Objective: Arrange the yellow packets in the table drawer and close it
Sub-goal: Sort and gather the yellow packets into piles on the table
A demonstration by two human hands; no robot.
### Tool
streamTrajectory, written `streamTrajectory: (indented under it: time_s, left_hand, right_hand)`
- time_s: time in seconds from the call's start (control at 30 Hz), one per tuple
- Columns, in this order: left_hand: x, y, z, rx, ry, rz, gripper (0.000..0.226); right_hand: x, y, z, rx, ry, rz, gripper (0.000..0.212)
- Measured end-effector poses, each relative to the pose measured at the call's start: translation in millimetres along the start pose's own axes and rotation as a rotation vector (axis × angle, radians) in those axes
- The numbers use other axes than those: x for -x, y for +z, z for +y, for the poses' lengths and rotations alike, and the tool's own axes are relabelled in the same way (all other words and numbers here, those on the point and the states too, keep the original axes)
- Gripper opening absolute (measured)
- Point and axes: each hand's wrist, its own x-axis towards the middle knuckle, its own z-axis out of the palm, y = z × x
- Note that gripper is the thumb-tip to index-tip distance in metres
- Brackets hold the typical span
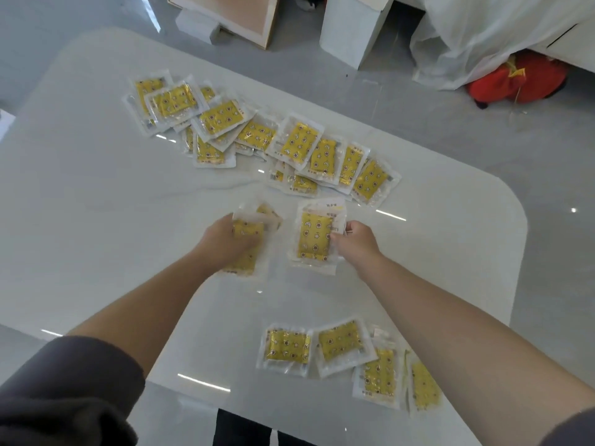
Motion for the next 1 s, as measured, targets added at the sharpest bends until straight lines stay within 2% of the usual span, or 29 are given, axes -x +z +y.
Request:
streamTrajectory:
  time_s: [0.17,0.3,0.47,0.6,0.73,0.8,0.9,1.0]
  left_hand:
    - [-61,-49,37,0.360,-0.062,0.141,0.027]
    - [-113,-92,50,0.408,-0.052,0.250,0.024]
    - [-166,-141,51,0.323,-0.030,0.300,0.023]
    - [-203,-170,58,0.241,-0.014,0.316,0.036]
    - [-221,-178,58,0.034,-0.011,0.363,0.026]
    - [-223,-177,53,-0.108,-0.030,0.400,0.021]
    - [-221,-173,42,-0.198,0.003,0.420,0.045]
    - [-214,-165,35,-0.258,0.026,0.456,0.058]
  right_hand:
    - [-32,28,-73,-0.144,-0.029,0.006,0.021]
    - [-61,57,-124,-0.218,-0.011,0.023,0.015]
    - [-89,89,-175,-0.254,0.057,0.088,0.014]
    - [-107,105,-208,-0.314,0.054,0.095,0.018]
    - [-120,112,-216,-0.189,0.052,0.142,0.002]
    - [-124,115,-212,-0.101,0.035,0.192,0.021]
    - [-121,117,-207,0.038,-0.027,0.253,0.036]
    - [-112,115,-204,0.114,-0.094,0.286,0.021]
